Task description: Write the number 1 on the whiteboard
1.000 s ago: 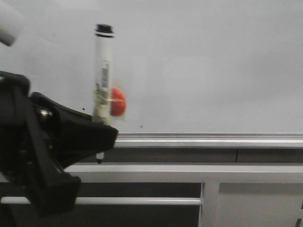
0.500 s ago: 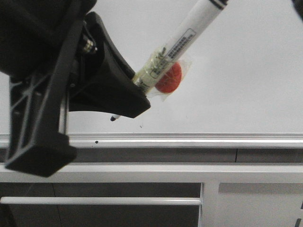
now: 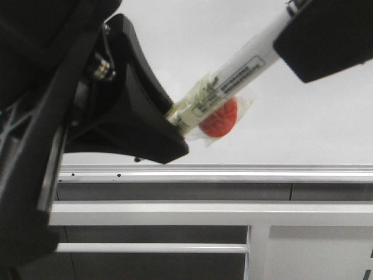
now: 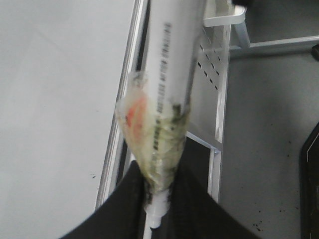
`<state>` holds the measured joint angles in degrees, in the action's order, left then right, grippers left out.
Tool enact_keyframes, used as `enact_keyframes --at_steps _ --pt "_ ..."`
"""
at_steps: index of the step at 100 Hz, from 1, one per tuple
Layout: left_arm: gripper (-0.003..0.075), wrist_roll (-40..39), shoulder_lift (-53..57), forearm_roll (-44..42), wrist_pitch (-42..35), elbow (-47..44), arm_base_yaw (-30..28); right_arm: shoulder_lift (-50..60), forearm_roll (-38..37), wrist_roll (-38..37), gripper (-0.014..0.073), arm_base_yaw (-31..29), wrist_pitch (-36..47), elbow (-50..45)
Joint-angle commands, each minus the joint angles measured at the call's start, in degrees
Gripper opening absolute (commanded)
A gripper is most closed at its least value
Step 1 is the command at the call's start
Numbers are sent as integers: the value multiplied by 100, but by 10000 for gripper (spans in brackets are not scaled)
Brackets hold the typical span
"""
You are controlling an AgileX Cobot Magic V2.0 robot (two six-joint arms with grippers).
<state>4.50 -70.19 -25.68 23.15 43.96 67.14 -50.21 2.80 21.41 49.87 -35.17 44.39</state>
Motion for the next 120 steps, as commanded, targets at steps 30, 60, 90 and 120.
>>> enact_keyframes --at_steps 30,60,90,120 --pt "-20 -27 152 -238 -704 283 49 -79 100 77 314 9 584 217" --pt "-20 -27 70 -301 -704 283 49 -79 243 77 314 13 651 217" --pt "-20 -27 41 -313 -704 283 49 -152 244 77 314 219 703 217" --pt "-18 -27 41 -336 -732 311 49 -152 234 58 -64 219 580 217"
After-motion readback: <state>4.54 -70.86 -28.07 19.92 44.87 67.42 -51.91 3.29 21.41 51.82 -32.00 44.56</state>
